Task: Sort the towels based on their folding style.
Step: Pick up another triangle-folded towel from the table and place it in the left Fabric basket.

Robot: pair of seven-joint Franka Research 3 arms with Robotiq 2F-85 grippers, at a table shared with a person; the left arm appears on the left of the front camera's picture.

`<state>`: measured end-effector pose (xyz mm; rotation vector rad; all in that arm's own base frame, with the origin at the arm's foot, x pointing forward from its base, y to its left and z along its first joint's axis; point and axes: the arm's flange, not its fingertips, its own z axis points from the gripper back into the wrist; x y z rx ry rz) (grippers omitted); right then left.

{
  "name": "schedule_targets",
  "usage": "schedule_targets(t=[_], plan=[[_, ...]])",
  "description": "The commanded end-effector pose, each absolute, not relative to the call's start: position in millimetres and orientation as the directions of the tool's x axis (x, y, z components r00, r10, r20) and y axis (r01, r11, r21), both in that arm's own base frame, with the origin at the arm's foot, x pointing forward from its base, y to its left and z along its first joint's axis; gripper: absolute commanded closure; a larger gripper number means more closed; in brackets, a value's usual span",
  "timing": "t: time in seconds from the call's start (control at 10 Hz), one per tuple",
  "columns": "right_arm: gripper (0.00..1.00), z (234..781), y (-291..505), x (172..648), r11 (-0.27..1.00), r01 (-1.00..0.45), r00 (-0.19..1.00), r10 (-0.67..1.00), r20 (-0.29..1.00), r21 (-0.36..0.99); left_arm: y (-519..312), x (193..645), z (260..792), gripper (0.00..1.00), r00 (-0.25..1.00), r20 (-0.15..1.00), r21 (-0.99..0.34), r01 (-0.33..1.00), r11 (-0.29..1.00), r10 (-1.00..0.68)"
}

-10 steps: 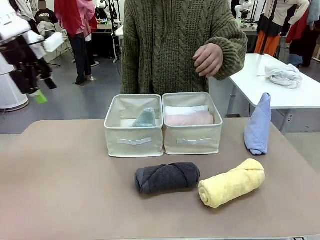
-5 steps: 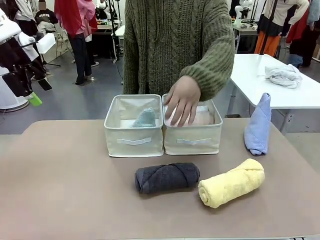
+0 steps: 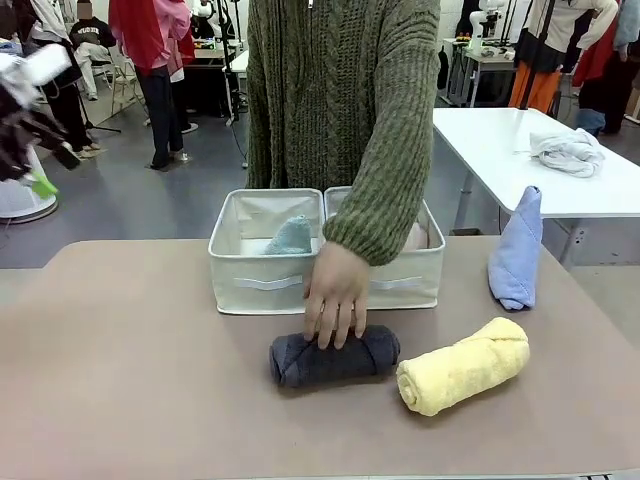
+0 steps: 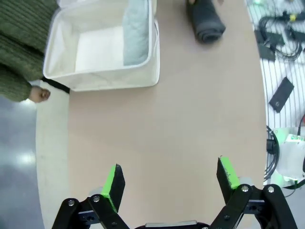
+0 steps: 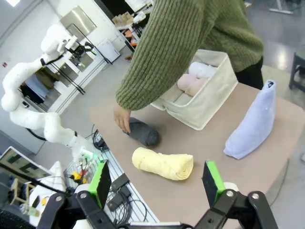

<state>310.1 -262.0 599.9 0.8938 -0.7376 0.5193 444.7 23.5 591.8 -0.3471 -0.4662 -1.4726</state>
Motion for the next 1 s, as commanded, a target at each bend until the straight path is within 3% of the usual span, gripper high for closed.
schedule_targets(t=[0.0,0.2,0.4,0.9], plan=[[0.0,600,-263,311,0.519,-0.695,0.626,0.096,0.774,0.497,102,455,600,0.0,0.048,0.665,0.008,0.997,0.072,-0.745],[0.0,600,-263,311,0.519,-0.695,0.626,0.096,0.774,0.497,178,434,599,0.0,0.146,0.808,-0.03,0.978,0.208,-0.57],[0.0,600,-263,311,0.519,-0.695,0.626,0.096,0.774,0.497,229,410,605,0.0,0.169,0.861,-0.022,0.955,0.296,-0.481],[0.0,600,-263,311,0.519,-0.695,0.626,0.096,0.774,0.497,271,409,596,0.0,0.076,0.884,0.017,0.981,0.194,-0.461]])
